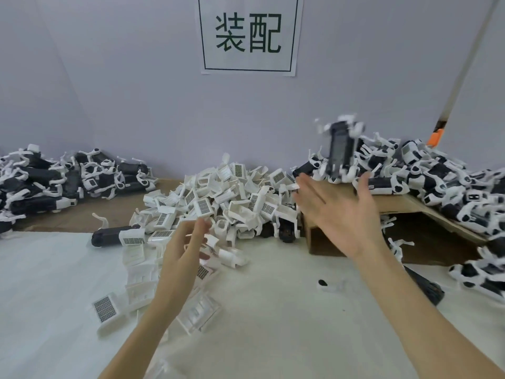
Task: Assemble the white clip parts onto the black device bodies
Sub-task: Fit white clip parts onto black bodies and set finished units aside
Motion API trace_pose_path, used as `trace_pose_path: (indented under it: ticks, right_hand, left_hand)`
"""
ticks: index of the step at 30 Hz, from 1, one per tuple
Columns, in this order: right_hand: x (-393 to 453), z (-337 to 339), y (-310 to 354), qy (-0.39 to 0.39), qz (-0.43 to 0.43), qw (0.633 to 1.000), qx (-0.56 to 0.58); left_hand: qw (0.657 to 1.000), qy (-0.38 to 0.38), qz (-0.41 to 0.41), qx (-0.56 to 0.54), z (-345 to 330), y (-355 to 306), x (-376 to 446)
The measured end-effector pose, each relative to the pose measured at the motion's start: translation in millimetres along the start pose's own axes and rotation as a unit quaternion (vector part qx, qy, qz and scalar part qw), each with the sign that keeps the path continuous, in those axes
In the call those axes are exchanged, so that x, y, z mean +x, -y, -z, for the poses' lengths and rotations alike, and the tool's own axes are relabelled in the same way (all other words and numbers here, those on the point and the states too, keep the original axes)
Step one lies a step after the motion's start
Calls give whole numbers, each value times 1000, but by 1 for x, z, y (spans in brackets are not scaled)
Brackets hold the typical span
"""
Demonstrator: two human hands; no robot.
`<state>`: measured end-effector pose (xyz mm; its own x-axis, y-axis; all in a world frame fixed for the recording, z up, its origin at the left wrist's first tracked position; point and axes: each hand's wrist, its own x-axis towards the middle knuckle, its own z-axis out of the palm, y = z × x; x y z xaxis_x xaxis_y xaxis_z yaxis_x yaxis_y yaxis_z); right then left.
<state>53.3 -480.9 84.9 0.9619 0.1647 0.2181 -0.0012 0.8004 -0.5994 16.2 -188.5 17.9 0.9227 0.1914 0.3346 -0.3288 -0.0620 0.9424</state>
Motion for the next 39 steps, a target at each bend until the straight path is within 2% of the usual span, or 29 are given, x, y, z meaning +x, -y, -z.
trace_pose_path:
  ticks: [3,7,9,12,16,18,19,21,25,27,28,29,31,32,33,36,37,39]
  right_hand:
    - [9,-6,15,74,-48,996,1]
    - [2,2,-41,68,-152,983,-71]
    - [-3,9,-78,52,-201,975,-80]
    - [2,6,-119,26,-229,971,-60]
    - [29,-11,-149,24,-240,970,-15]
    - [42,-23,-161,28,-242,970,-9]
    - [46,-29,-166,32,-244,969,-8]
    - [51,-38,-176,46,-250,967,-10]
    - [52,-51,-187,64,-263,963,-17]
    - [53,-53,-188,69,-261,963,-27]
    - [53,-53,-189,69,-260,963,-30]
    - [54,-52,-189,70,-259,963,-33]
    - [56,-49,-190,73,-259,962,-41]
    - [56,-48,-191,75,-262,961,-43]
    - [56,-47,-193,76,-265,960,-42]
    - [56,-40,-197,82,-267,959,-45]
    - [56,-39,-199,81,-269,958,-49]
    - [55,-37,-201,80,-271,958,-50]
  left_hand:
    - [1000,6,13,27,1,5,2]
    - [990,14,-36,134,0,8,5]
    - [970,21,-93,225,2,13,7]
    - [927,11,-171,334,5,15,7]
    - [926,-42,-160,340,19,14,19]
    - [913,-83,-140,375,38,11,33]
    - [892,-104,-131,420,53,9,42]
    - [820,-139,-84,549,91,4,63]
    - [646,-118,148,740,196,-15,96]
    - [572,-122,281,761,254,-15,102]
    - [548,-149,347,746,278,-12,101]
    - [539,-186,407,714,296,-9,99]
    - [555,-237,481,636,317,-1,100]
    - [570,-238,492,614,321,3,101]
    - [581,-229,485,612,322,7,104]
    - [581,-201,410,674,321,19,111]
    - [605,-195,369,678,318,23,113]
    - [689,-183,269,648,305,30,117]
